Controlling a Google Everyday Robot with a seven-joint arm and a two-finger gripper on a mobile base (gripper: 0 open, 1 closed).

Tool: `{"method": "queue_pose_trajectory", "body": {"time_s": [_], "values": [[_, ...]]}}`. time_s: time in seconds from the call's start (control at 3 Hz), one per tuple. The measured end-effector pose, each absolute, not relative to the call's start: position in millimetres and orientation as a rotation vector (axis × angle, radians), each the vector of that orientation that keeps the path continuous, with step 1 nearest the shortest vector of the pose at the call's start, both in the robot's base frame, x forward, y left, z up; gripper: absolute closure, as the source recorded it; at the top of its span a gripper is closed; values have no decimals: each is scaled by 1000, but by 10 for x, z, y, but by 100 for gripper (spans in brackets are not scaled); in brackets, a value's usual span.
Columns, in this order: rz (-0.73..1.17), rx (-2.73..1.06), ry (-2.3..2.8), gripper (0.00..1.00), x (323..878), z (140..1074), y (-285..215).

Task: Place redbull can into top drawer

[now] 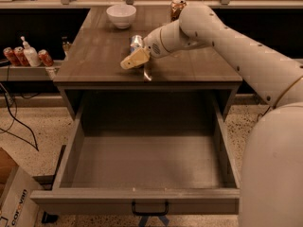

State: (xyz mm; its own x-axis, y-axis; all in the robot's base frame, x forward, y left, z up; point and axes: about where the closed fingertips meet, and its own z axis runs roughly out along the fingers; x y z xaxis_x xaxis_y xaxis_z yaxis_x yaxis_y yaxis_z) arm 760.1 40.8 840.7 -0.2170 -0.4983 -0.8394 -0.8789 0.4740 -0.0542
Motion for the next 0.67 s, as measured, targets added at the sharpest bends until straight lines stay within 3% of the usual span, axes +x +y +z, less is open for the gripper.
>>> {"method": "queue_pose_trajectory", "body": {"time_s": [0.67], "values": [[571, -1137, 1891, 64, 7573, 8349, 458]]}}
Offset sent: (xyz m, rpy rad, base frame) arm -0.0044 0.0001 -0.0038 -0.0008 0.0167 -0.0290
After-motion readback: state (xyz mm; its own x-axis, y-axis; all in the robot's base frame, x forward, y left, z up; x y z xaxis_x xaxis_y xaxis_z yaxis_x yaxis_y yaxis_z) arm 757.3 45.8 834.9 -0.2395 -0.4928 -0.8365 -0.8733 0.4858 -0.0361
